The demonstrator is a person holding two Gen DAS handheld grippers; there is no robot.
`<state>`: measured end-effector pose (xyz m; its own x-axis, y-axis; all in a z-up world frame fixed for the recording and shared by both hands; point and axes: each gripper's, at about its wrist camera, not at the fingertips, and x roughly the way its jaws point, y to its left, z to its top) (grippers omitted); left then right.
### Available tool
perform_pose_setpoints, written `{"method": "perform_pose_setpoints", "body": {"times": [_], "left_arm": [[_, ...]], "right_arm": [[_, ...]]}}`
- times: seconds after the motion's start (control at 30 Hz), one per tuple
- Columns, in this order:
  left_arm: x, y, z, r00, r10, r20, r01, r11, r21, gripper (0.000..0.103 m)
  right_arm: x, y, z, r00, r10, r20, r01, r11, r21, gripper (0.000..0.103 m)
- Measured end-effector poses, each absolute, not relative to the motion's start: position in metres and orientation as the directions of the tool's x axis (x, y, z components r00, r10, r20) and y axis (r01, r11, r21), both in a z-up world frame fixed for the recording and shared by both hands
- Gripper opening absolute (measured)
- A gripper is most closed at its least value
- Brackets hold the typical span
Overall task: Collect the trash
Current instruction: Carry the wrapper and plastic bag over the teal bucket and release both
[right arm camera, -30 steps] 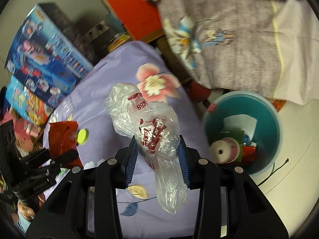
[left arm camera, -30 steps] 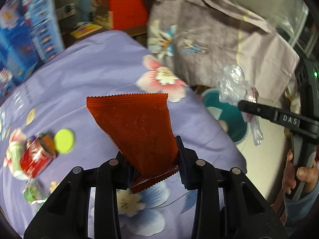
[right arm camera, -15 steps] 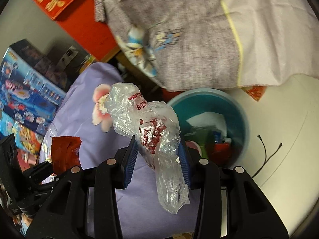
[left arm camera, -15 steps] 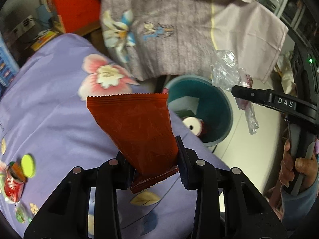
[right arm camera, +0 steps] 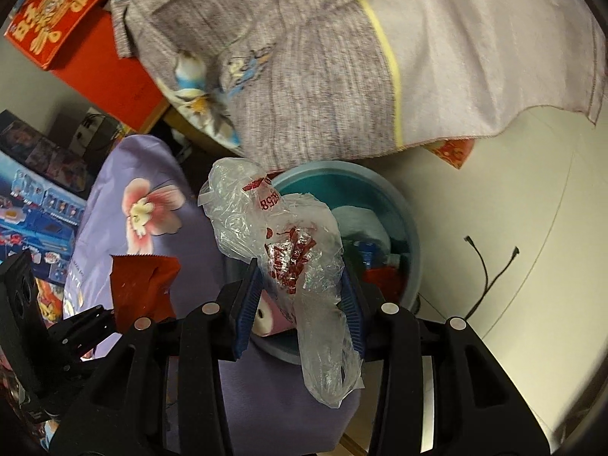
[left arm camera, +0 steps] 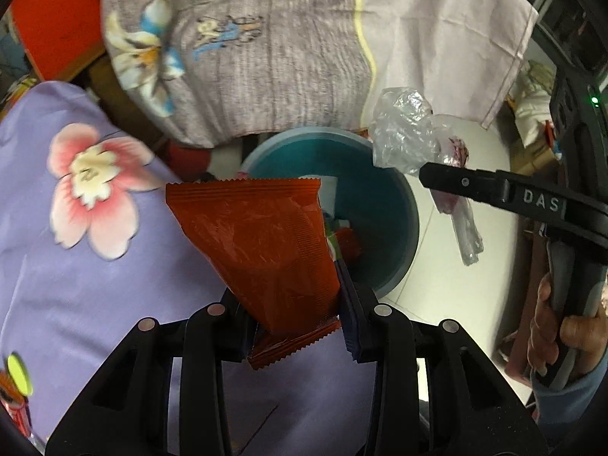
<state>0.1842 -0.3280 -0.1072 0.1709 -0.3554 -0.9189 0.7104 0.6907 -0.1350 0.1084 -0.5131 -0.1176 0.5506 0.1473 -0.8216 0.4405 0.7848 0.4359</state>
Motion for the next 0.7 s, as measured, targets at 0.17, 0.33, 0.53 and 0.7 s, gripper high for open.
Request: {"method": "perform_pose_setpoints", "body": {"times": [0.17,0.33,0.53,0.7], "left_arm": [[0.191,-0.354,-0.122,0.131,-0.363,-0.923,0.727,0.668,-0.159,0.043],[0.203,-0.375,-0.133,0.119,-0.366,-0.923,0.731,0.661,-0.168,0.07],[0.214,-0.363,-0.131,0.14,-0.366,-0.92,0.699,0.695,-0.17,0.083],[0.219,-0.347,-0.128,0.15,-0.366,-0.918,0.669,0.722,-0.179,0.087]], "right_arm": [[0.11,-0.521,-0.121,0.527,0.126,-0.841,0.471,0.78,0.412,0.041],[0.114,-0.525,-0.123,0.509,0.114,-0.853,0.491,0.775,0.397,0.042],[0.12,-0.526,-0.127,0.497,0.108,-0.861,0.501,0.775,0.386,0.042],[0.125,-0.522,-0.128,0.493,0.106,-0.864,0.5,0.778,0.381,0.045]]}}
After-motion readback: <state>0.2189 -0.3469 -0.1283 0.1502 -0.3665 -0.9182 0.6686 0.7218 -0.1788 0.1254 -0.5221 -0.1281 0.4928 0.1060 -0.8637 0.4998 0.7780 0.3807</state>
